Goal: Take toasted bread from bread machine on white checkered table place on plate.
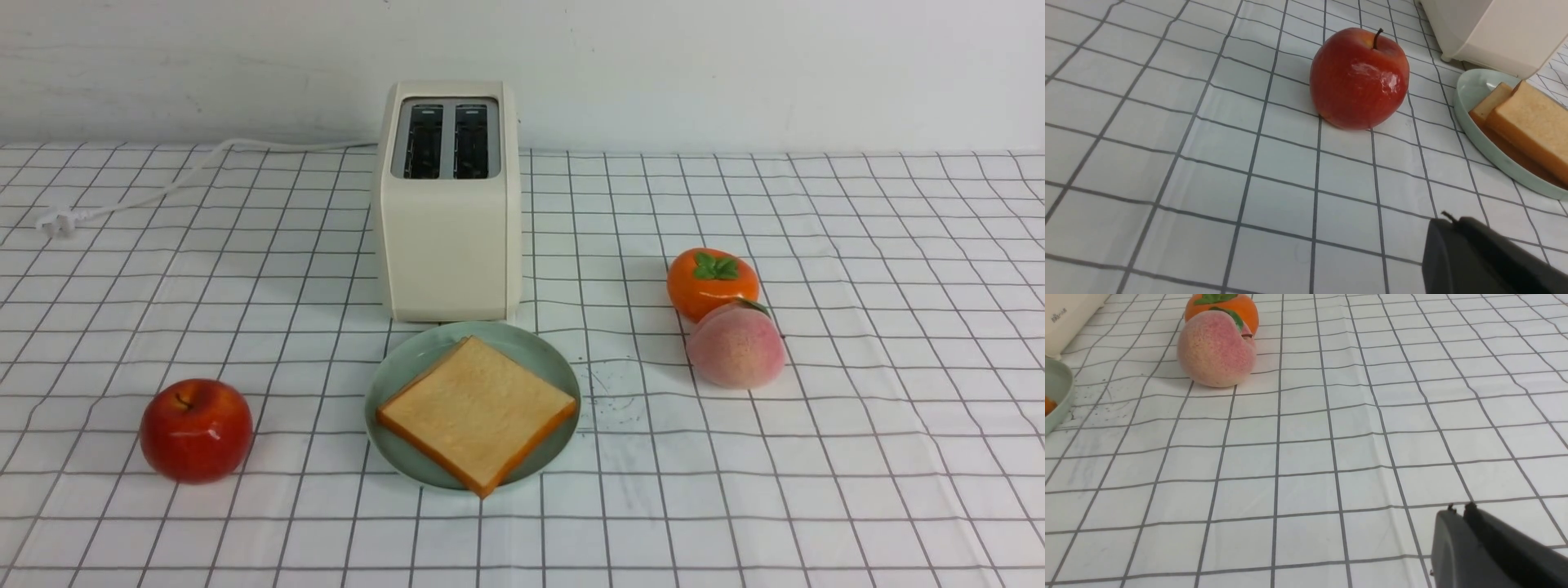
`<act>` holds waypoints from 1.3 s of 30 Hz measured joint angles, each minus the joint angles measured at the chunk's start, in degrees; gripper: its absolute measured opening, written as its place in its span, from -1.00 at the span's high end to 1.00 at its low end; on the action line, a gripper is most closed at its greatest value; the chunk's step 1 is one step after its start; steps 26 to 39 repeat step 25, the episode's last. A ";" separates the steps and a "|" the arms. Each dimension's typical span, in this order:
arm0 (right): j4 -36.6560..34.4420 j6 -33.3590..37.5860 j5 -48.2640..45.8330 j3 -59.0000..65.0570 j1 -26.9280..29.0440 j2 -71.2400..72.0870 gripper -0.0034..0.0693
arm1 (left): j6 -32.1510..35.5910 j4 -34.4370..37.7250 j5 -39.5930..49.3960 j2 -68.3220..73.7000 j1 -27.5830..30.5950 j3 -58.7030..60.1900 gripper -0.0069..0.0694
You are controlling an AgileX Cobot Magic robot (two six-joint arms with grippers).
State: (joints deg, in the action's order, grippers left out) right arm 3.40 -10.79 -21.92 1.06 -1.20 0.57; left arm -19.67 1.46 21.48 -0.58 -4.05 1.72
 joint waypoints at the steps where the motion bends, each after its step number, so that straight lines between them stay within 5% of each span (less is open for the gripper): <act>1: 0.00 0.00 0.00 0.00 0.00 0.00 0.82 | 0.00 0.00 0.00 0.00 0.00 0.00 0.85; 39: 0.00 0.00 0.00 0.00 0.00 0.00 0.75 | 0.00 -0.05 0.02 0.00 0.00 0.00 0.82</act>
